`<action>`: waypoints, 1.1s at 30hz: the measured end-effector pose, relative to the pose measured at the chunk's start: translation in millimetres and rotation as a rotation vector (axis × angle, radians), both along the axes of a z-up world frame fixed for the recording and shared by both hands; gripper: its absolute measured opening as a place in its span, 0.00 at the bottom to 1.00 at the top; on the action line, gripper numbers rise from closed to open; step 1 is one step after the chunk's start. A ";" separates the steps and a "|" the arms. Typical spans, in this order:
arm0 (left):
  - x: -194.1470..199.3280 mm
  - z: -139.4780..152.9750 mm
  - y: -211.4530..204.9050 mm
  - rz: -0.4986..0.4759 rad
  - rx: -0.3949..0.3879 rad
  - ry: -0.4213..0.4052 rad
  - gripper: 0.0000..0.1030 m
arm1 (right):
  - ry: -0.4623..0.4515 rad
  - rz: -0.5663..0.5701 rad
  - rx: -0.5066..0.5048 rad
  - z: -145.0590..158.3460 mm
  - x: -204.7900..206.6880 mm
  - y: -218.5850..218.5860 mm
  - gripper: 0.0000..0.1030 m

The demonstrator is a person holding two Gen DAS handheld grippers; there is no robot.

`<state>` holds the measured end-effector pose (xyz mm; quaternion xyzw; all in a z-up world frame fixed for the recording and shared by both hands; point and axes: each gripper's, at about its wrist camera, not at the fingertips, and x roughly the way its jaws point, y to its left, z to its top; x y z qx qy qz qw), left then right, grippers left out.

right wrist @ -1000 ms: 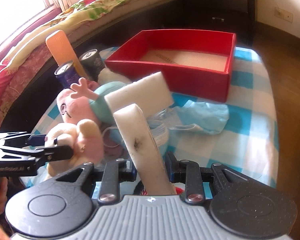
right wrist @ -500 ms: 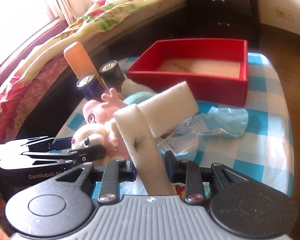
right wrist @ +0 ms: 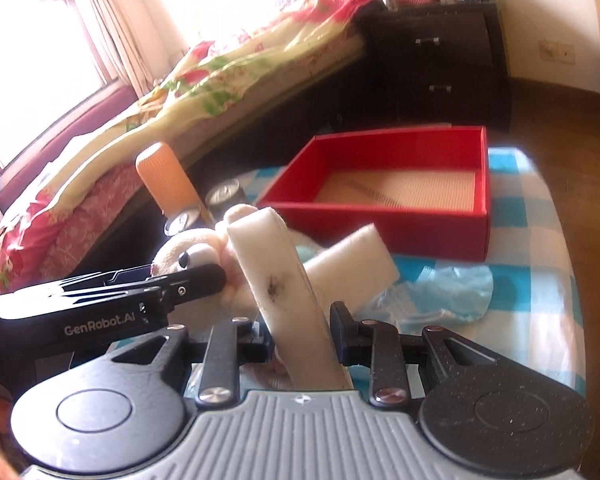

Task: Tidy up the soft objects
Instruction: 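Carry plush toy with left gripper while right gripper carries foam block to red box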

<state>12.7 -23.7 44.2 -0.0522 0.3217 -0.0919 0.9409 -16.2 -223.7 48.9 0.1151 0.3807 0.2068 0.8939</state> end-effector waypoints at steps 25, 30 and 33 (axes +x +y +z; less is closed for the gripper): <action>69.6 12.5 -19.7 0.039 0.037 -0.074 0.63 | -0.164 -0.100 0.016 23.1 44.6 -6.4 0.07; 82.7 12.5 -25.2 0.037 0.055 -0.087 0.64 | -0.167 -0.123 0.015 19.9 62.3 -9.2 0.07; 93.2 11.9 -26.6 0.043 0.053 -0.083 0.64 | -0.177 -0.128 0.006 19.3 70.6 -8.6 0.07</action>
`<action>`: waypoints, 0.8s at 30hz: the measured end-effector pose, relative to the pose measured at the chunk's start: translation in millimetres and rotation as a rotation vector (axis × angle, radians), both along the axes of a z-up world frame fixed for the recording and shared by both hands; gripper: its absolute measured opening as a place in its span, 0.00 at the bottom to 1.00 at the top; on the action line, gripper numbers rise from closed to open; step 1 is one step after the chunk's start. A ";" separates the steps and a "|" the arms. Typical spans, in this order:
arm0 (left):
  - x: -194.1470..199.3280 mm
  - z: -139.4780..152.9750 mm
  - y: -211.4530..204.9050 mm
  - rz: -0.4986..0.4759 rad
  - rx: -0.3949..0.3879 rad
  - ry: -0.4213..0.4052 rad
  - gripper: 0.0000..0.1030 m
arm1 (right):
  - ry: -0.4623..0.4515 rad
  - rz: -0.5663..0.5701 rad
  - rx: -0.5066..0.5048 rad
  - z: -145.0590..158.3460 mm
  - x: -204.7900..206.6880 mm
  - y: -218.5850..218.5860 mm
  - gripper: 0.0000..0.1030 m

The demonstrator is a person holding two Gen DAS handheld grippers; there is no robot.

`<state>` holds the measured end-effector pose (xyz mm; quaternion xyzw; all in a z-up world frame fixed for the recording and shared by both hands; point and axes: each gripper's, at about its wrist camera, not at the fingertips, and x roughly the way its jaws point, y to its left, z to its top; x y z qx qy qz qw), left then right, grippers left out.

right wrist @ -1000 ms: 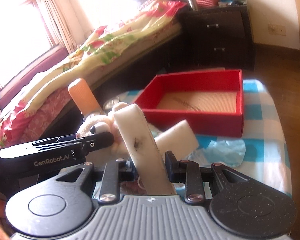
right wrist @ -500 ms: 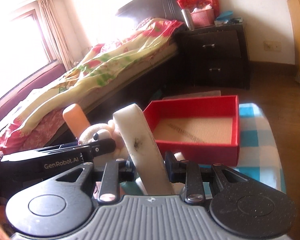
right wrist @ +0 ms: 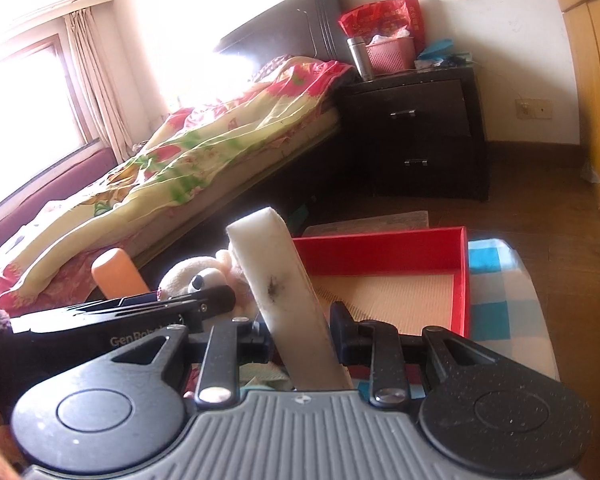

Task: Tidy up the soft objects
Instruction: 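Carry plush toy with left gripper while right gripper carries foam block to red box, then open left gripper dropping plush into red box while right gripper releases foam block there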

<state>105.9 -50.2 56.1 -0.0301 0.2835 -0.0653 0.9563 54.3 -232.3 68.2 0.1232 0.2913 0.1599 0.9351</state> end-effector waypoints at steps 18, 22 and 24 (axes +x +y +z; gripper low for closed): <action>75.1 -26.7 -16.0 0.036 0.047 0.052 0.64 | 0.034 -0.075 -0.085 -33.4 84.3 -12.9 0.07; 87.5 -33.2 -20.2 0.029 0.060 0.057 0.65 | 0.061 -0.101 -0.098 -46.8 103.2 -20.9 0.07; 90.9 -36.3 -22.7 0.021 0.069 0.061 0.68 | 0.094 -0.102 -0.099 -55.3 113.1 -24.2 0.07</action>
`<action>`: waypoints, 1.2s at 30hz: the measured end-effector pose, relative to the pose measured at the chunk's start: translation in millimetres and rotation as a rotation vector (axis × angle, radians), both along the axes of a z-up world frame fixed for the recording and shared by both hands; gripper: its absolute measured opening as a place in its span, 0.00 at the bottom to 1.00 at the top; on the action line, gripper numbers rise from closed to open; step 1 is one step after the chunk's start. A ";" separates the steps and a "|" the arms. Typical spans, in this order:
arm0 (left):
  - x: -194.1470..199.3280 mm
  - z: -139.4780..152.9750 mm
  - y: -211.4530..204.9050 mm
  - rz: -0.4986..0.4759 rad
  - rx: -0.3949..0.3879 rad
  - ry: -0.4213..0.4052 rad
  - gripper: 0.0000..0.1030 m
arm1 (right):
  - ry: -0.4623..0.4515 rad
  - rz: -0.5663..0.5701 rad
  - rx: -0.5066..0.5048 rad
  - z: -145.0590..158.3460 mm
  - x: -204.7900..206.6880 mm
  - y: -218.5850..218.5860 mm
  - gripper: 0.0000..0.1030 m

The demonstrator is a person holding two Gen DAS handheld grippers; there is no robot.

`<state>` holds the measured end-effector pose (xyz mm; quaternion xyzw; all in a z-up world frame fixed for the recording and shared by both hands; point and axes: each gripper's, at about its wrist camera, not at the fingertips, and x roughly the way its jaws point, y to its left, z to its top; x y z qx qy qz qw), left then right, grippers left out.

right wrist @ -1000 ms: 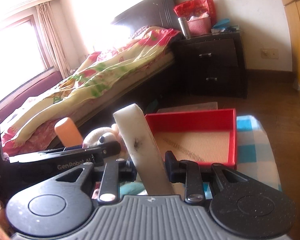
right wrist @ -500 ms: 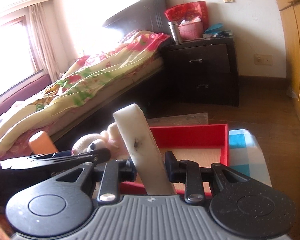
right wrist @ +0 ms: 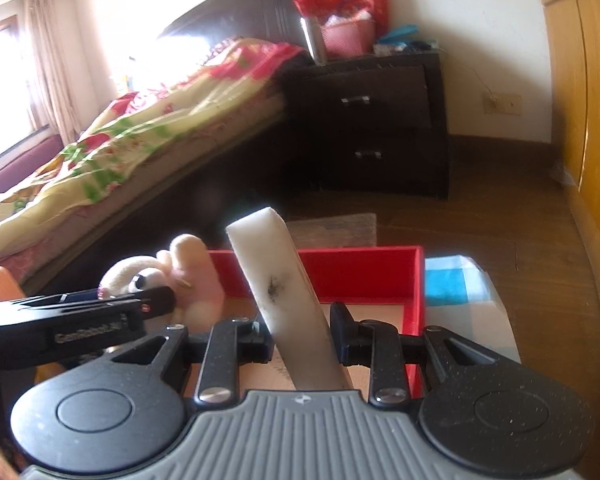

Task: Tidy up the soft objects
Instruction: 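Open left gripper dropping plush into red box while right gripper releases foam block there, then reach left gripper to standing white foam block beside pig plush and grasp it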

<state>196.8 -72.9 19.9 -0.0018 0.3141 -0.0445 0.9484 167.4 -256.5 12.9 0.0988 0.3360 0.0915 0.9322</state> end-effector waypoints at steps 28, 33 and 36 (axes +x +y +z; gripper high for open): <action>-51.1 12.4 16.0 -0.054 0.040 0.036 0.85 | 0.018 -0.073 0.006 15.4 -45.5 -10.9 0.48; -64.9 13.9 28.2 -0.068 -0.003 0.066 0.85 | 0.066 -0.058 0.037 9.6 -55.5 -8.4 0.48; -75.3 14.2 34.5 -0.076 -0.005 0.074 0.85 | 0.107 -0.038 0.059 4.9 -62.6 -3.4 0.48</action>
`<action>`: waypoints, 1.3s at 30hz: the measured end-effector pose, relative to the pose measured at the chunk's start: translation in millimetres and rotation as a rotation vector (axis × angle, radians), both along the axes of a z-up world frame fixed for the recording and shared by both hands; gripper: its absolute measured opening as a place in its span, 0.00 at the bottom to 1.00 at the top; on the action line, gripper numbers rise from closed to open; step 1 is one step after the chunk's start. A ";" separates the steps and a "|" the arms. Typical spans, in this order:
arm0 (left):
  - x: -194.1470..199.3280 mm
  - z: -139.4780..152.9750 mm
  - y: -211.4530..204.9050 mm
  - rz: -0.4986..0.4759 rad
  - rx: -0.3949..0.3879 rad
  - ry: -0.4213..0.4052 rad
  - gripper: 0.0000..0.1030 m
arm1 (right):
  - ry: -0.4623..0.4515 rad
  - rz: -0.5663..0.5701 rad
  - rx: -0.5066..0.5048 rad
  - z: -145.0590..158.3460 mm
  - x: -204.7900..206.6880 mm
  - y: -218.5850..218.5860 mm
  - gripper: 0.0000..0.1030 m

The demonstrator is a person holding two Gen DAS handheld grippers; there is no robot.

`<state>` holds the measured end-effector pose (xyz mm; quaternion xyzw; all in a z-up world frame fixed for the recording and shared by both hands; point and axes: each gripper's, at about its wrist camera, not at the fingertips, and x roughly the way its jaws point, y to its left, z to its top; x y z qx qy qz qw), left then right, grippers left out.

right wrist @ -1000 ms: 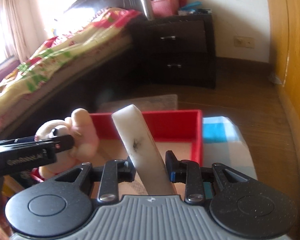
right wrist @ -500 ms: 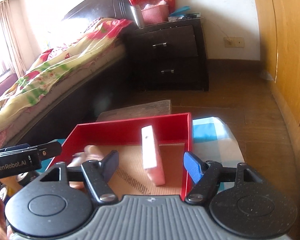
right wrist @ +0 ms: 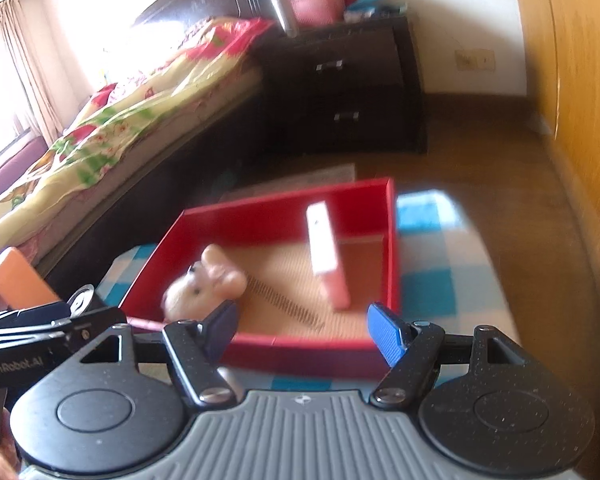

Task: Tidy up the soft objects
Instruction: 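Reach left gripper to standing white foam block beside pig plush and grasp it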

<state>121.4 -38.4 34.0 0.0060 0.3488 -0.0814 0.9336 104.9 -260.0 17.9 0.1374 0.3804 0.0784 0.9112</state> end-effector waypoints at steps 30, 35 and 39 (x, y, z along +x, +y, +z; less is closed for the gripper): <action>-55.6 -4.9 -6.4 -0.121 0.028 0.009 0.85 | 0.076 0.016 0.023 -6.4 -98.2 7.7 0.49; -49.8 -8.4 -28.5 -0.189 0.052 0.014 0.85 | 0.090 0.002 0.013 -9.9 -114.5 0.7 0.49; -40.4 -17.6 -55.2 -0.262 0.093 0.024 0.86 | 0.128 -0.003 0.014 -19.3 -129.7 -6.1 0.49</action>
